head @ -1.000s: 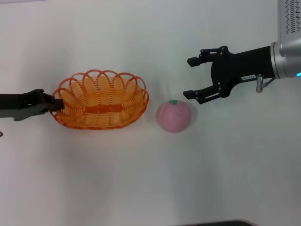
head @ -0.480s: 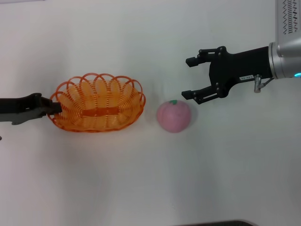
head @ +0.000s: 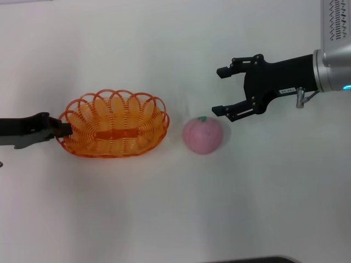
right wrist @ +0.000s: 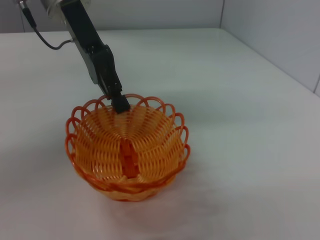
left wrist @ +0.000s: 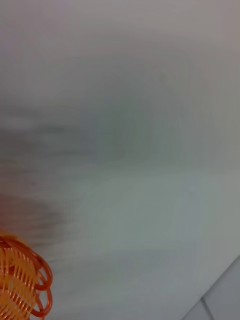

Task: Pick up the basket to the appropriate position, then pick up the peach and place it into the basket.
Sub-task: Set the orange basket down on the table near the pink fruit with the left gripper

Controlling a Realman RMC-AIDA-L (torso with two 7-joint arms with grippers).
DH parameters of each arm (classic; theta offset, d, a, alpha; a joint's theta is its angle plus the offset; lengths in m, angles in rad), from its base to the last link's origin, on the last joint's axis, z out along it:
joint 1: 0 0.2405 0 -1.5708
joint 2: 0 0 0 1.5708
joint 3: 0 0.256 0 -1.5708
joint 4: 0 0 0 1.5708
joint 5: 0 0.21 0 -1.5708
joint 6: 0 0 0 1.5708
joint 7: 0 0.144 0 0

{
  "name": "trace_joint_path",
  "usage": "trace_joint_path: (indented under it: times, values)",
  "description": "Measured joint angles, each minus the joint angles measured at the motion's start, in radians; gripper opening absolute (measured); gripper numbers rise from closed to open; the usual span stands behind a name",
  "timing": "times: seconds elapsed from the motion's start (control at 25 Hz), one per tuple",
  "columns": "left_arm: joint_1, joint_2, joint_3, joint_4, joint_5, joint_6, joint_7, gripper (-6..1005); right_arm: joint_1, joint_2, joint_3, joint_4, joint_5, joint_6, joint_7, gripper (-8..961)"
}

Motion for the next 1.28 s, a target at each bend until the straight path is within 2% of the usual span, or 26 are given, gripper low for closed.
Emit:
trace_joint_path:
  times: [0.44,0.6,1.28]
  values:
    - [0.018,0.002,0.005,-0.004,-0.048,-0.004,0.006,56,-0.001,0.001,0.000,0.000,0.000,0.001,0.000,912]
    - [0.034,0.005,0.005,-0.001,-0.086,-0.002,0.010,89,-0.001,0.001,0.001,0.000,0.000,0.001,0.000,912]
    - [0.049,0.013,-0.004,0.030,-0.098,0.044,0.013,286,-0.002,0.002,0.001,-0.008,0.000,0.001,0.000,911]
